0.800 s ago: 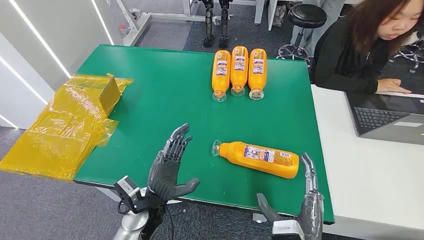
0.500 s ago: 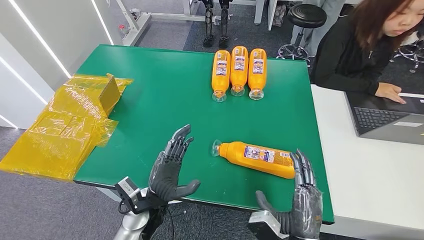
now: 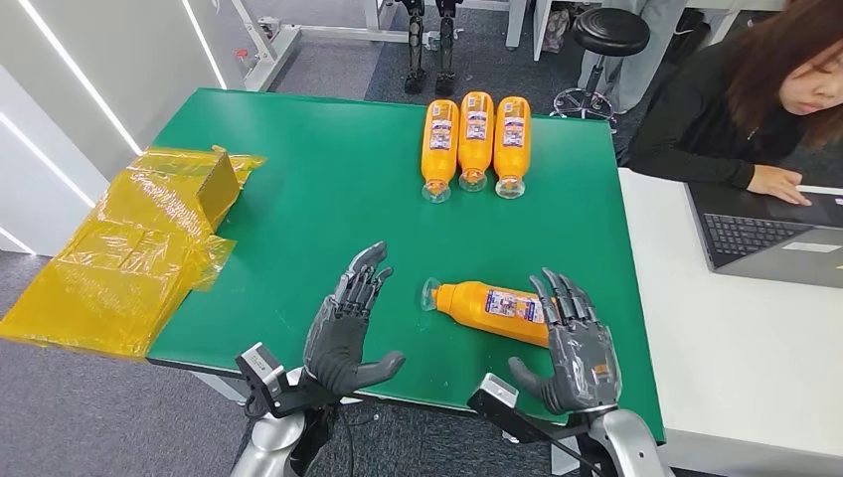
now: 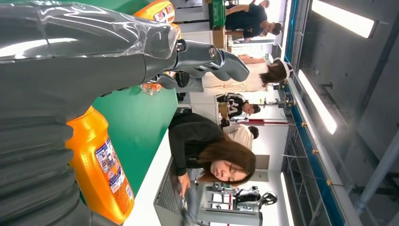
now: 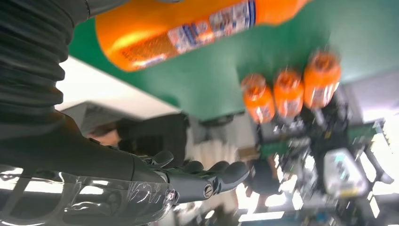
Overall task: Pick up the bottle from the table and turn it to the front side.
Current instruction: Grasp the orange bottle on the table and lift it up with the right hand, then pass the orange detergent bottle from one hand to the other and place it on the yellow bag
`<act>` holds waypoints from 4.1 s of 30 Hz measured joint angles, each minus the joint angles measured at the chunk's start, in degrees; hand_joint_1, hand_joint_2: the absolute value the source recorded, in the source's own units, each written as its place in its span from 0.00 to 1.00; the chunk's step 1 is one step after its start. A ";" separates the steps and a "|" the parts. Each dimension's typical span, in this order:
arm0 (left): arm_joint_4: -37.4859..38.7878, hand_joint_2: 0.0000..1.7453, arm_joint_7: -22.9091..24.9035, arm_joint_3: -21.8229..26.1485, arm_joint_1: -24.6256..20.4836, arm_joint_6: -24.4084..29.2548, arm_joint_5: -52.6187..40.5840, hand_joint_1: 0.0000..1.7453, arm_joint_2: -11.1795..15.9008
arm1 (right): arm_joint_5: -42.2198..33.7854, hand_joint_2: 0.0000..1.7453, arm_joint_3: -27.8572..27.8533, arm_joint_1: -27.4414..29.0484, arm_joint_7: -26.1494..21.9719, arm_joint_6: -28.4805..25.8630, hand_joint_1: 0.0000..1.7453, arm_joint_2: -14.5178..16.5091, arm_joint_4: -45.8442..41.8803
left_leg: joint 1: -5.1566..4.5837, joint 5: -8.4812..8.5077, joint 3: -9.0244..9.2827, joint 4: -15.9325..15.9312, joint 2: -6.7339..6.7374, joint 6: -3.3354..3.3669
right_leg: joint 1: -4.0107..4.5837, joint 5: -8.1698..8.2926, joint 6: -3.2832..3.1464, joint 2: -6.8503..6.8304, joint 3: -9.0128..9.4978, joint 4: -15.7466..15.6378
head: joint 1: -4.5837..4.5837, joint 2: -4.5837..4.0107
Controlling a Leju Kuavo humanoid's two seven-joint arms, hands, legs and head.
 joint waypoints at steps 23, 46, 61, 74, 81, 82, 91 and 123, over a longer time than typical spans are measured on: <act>0.22 1.00 -0.01 0.02 1.89 -0.68 -0.03 0.00 0.25 | -41.08 1.00 20.30 -37.65 -3.11 33.19 0.00 -20.53 21.94 | 0.00 0.04 -0.04 0.03 -0.10 0.01 | -0.01 0.04 0.03 -0.06 -0.02 0.02 | -0.01 0.00; 1.28 1.00 -0.01 0.02 0.43 -0.68 2.10 0.00 0.25 | -40.67 1.00 35.42 -35.91 -0.80 23.68 1.00 -18.73 30.86 | 0.03 0.00 0.13 0.01 -0.01 0.00 | 0.02 0.01 0.02 0.03 0.07 -0.02 | -0.01 0.00; 1.32 1.00 -0.02 0.04 0.94 -0.62 1.98 0.00 0.42 | -34.94 1.00 31.51 -32.84 -1.63 22.21 1.00 -16.51 30.22 | 0.03 0.03 0.48 0.00 -0.01 0.02 | 0.03 0.04 0.03 0.00 0.51 -0.03 | 0.00 0.00; 0.42 1.00 -0.17 1.19 2.97 0.02 0.44 0.00 0.78 | -24.86 1.00 24.56 -29.19 -0.55 2.21 1.00 -12.54 26.21 | 0.04 0.09 0.26 -0.01 -0.20 -0.02 | 0.04 0.00 0.02 -0.18 0.32 0.01 | -0.01 0.00; 0.36 1.00 -0.17 1.29 3.30 0.24 -0.01 0.00 0.79 | -19.65 1.00 16.39 -19.43 -0.33 -5.51 1.00 -11.80 14.46 | 0.03 0.06 0.08 -0.01 -0.31 -0.02 | 0.03 -0.05 0.03 -0.31 0.19 -0.01 | -0.01 0.00; 0.30 1.00 -0.18 1.29 3.40 0.36 -0.02 0.00 0.79 | -19.28 1.00 15.48 -18.04 -0.85 -5.97 1.00 -11.74 13.11 | 0.03 0.06 0.07 -0.01 -0.32 -0.02 | 0.03 -0.05 0.03 -0.32 0.19 -0.02 | 0.00 0.00; 0.05 1.00 -0.21 1.21 3.88 0.85 0.43 0.00 0.79 | -17.21 1.00 12.52 -8.44 -6.00 -15.46 1.00 -9.30 6.11 | 0.04 0.05 0.05 -0.01 -0.31 -0.02 | 0.04 -0.05 0.02 -0.31 0.12 -0.02 | -0.01 0.00; -5.87 1.00 8.02 -1.97 -1.07 -13.86 22.17 0.21 1.74 | -14.70 1.00 22.52 0.08 -7.47 -16.75 1.00 4.48 9.07 | 0.04 0.08 0.02 -0.03 -0.19 -0.06 | 0.04 -0.04 -0.01 -0.23 0.06 0.03 | -0.01 0.00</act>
